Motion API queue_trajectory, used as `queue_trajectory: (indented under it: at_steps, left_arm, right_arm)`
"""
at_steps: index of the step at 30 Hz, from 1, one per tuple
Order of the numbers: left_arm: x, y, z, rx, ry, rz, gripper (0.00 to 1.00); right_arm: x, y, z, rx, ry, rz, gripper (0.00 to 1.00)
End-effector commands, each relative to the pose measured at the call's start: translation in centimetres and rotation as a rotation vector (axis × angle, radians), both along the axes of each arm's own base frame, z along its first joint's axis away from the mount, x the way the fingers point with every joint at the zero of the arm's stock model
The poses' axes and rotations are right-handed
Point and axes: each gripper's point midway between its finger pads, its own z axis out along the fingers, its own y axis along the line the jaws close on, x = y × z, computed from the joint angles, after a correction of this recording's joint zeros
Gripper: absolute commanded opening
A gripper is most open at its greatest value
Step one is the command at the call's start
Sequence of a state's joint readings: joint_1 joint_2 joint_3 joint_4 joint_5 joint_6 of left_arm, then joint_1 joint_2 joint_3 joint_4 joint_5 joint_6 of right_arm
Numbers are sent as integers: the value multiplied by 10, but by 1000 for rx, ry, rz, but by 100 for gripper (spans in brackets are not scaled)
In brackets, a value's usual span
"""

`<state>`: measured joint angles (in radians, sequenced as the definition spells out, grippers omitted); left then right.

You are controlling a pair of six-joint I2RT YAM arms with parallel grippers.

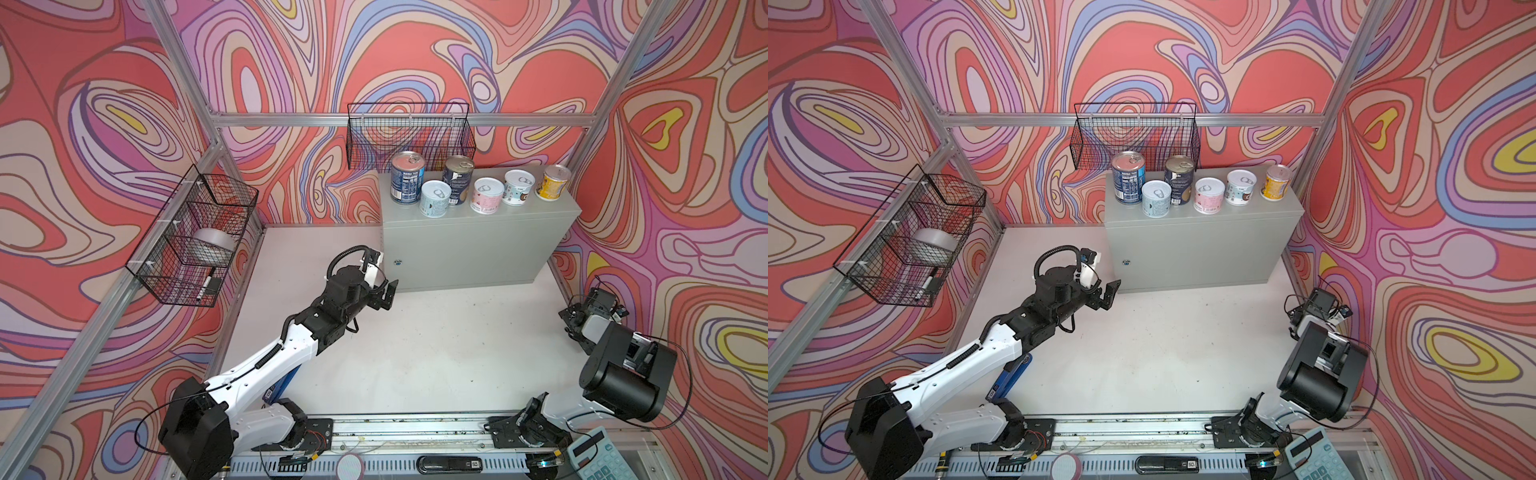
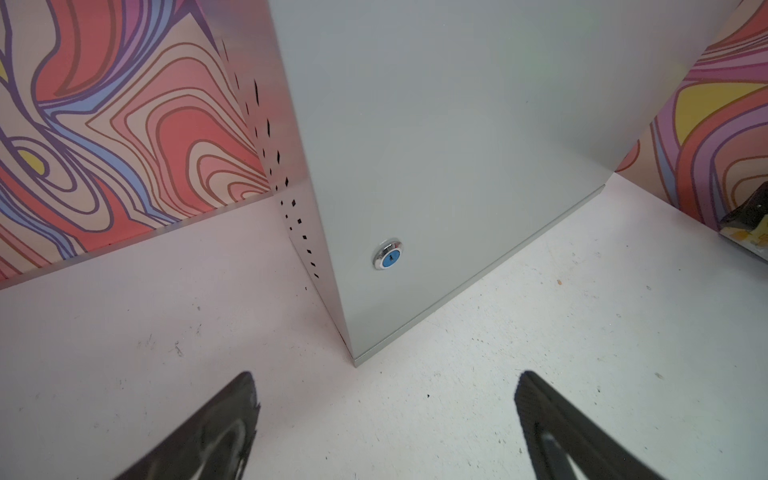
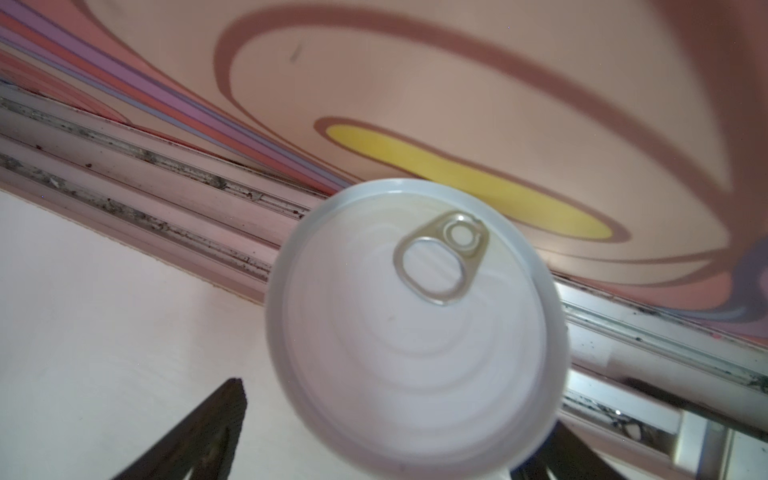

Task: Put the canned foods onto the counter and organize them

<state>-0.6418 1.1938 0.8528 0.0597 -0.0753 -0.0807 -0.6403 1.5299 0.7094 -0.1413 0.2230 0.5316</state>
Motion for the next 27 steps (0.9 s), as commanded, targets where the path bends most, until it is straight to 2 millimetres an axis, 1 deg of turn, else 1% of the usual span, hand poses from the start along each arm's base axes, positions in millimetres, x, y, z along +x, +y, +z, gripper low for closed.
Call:
queue_trajectory:
  at_steps: [1,9,12,18,23,27]
  left_arm:
    - [-3,-3,-3,18,30,-19,100]
    - [-4,-6,-7,29,74,-30,100]
    - [-4,-6,-7,35,81,-30,100]
    - [-2,-12,-15,41,108,-45,100]
    - [-1,-12,-20,50,123,-46,100]
    - [-1,-11,-20,57,124,-39,100]
  right_arm:
    - [4,0,0,13,22,36,97]
    - [-2,-2,8,-8,63,45,99]
    - [-3,-3,15,-30,59,53,99]
    - [3,-5,24,-41,62,81,99]
    - [5,-6,19,-21,72,81,98]
    - [3,-7,20,-22,69,71,97]
